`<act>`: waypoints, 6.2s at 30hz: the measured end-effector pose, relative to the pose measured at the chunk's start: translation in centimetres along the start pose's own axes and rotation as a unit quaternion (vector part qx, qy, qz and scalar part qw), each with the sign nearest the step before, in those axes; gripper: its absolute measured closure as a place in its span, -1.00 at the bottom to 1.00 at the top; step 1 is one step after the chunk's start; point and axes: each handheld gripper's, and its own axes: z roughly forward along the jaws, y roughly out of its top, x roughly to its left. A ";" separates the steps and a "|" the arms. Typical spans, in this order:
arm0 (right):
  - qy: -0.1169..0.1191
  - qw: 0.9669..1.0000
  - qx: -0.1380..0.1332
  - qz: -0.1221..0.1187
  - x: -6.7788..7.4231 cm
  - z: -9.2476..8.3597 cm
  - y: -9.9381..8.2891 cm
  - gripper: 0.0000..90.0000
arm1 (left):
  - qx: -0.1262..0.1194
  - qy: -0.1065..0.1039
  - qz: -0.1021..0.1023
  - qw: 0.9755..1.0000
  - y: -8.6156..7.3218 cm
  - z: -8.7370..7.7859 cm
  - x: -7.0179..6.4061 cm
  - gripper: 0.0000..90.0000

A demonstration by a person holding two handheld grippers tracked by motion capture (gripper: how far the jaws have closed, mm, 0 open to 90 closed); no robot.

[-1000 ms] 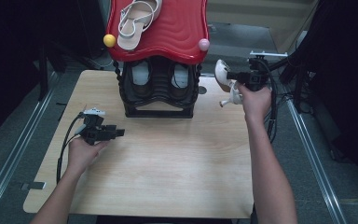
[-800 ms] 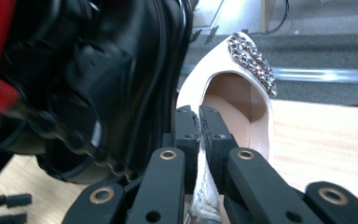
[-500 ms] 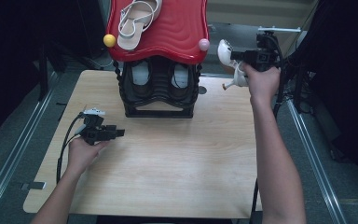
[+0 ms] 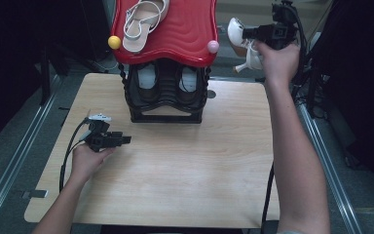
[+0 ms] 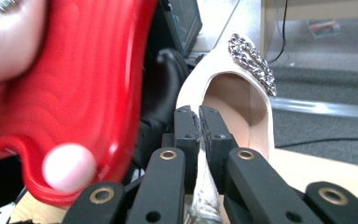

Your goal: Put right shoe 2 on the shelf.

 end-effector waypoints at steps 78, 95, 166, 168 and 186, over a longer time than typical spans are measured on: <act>0.074 0.994 -0.070 -0.034 12.2 6.5 3.0 0.63 | -0.006 -0.002 0.002 1.000 -0.1 -0.2 0.0 0.06; 0.061 0.994 -0.075 -0.059 10.3 4.6 2.9 0.30 | -0.003 0.000 0.004 1.000 -0.1 -0.2 0.0 0.06; 0.022 0.998 -0.057 -0.030 -1.0 3.4 -5.9 0.03 | -0.006 0.006 0.013 1.000 0.0 -0.1 -0.2 0.05; 0.024 0.998 -0.056 -0.028 -1.2 3.5 -6.4 0.01 | -0.008 0.006 0.012 1.000 -0.1 -0.1 -0.2 0.05; 0.024 0.999 -0.041 -0.012 -3.0 4.7 -10.4 -0.21 | -0.006 0.007 0.012 1.000 -0.1 -0.1 0.0 0.04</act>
